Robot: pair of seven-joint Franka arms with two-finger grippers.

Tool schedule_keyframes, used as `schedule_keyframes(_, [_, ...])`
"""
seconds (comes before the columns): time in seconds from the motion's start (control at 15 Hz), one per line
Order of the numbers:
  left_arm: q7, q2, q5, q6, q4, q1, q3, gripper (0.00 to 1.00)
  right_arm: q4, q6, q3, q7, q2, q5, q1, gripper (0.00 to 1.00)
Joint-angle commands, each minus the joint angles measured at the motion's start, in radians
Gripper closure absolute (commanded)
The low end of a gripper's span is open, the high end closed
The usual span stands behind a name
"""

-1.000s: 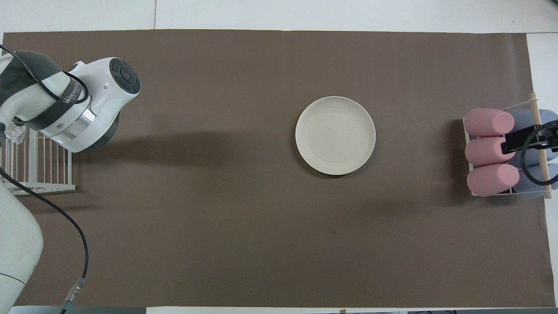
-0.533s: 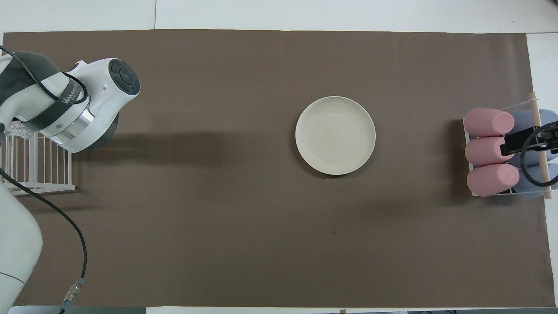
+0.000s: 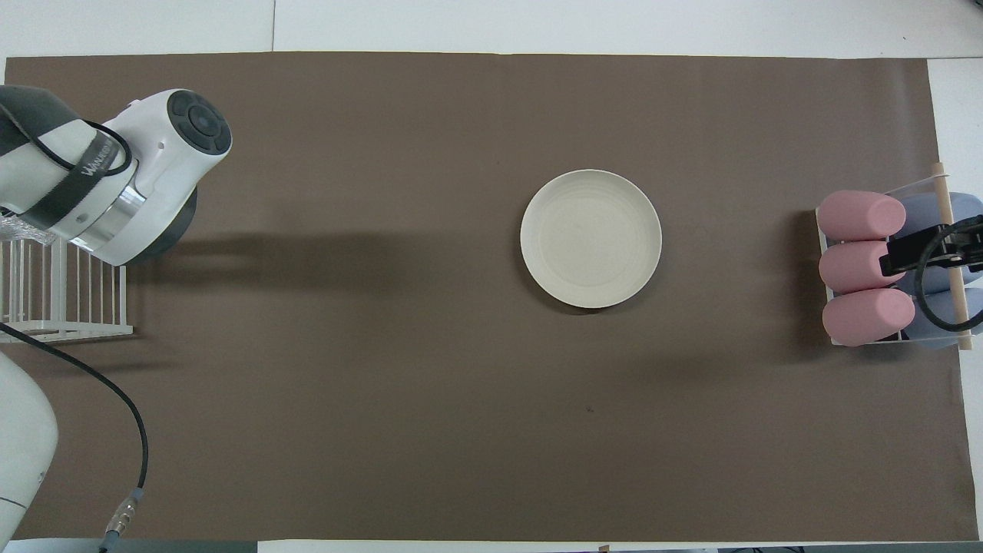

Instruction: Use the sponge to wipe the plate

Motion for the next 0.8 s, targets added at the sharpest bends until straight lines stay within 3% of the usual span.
schedule_keyframes(0.0, [0.23,-0.106,-0.188,0.018,0.048,0.05,0.002,0.0,-0.027,-0.007,-0.004,-0.025,-0.027,0.012,0.003,0.0])
schedule_keyframes(0.4, [0.45,-0.299,-0.57,-0.08,0.073,0.111,0.014,0.0,-0.027,-0.007,-0.004,-0.025,-0.027,0.012,0.003,0.0])
schedule_keyframes(0.73, [0.471,-0.425,-0.823,-0.186,0.05,0.114,0.016,0.0,-0.027,-0.007,-0.004,-0.025,-0.027,0.012,0.003,0.0])
